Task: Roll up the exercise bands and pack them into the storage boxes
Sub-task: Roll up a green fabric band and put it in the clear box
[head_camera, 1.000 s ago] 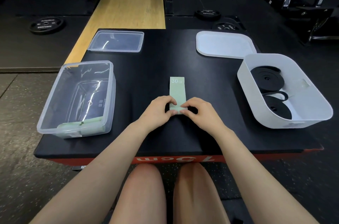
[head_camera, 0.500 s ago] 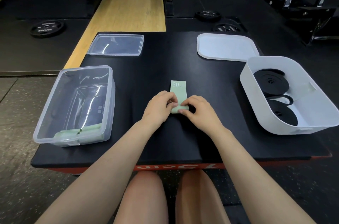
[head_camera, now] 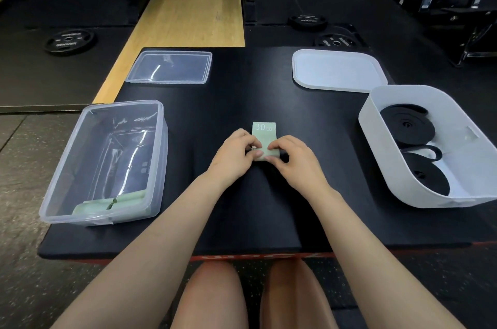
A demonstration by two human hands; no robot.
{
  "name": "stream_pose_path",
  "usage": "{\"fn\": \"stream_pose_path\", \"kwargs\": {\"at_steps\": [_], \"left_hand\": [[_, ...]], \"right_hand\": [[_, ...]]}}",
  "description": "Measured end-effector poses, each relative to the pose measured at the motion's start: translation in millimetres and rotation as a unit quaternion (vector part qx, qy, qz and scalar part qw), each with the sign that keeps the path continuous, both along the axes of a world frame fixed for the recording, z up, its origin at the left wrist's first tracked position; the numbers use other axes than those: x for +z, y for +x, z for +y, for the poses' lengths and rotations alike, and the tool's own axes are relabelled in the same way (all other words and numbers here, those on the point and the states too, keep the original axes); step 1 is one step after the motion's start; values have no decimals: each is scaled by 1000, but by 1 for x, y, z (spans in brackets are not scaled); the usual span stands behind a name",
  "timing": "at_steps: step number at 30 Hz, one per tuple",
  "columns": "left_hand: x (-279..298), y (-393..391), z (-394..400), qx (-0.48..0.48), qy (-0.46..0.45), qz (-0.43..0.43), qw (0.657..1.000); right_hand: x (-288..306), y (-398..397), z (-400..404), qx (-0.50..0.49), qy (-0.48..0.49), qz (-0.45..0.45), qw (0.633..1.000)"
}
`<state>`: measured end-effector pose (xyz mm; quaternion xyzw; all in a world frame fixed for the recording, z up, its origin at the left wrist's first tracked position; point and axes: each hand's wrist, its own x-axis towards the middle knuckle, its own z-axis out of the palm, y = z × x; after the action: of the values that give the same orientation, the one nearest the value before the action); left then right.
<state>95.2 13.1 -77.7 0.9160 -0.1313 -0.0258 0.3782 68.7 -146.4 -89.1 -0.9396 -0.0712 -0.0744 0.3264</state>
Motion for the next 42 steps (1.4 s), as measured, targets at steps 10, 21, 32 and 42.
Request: {"fn": "stream_pose_path", "kwargs": {"at_steps": [10,21,32,42], "left_hand": [[-8,5,1,11,12,-55,998],[-7,17,-5,44,31,-72,996],[-2,38,-12,44,51,-47,997],[-5,42,-16,41,92,-106,989]], "right_hand": [[1,22,3,-48,26,14,998],[0,37,-2,-38,36,36,998],[2,44,0,-47,-8,1,999],[9,71,-3,-38,31,62,997]]}}
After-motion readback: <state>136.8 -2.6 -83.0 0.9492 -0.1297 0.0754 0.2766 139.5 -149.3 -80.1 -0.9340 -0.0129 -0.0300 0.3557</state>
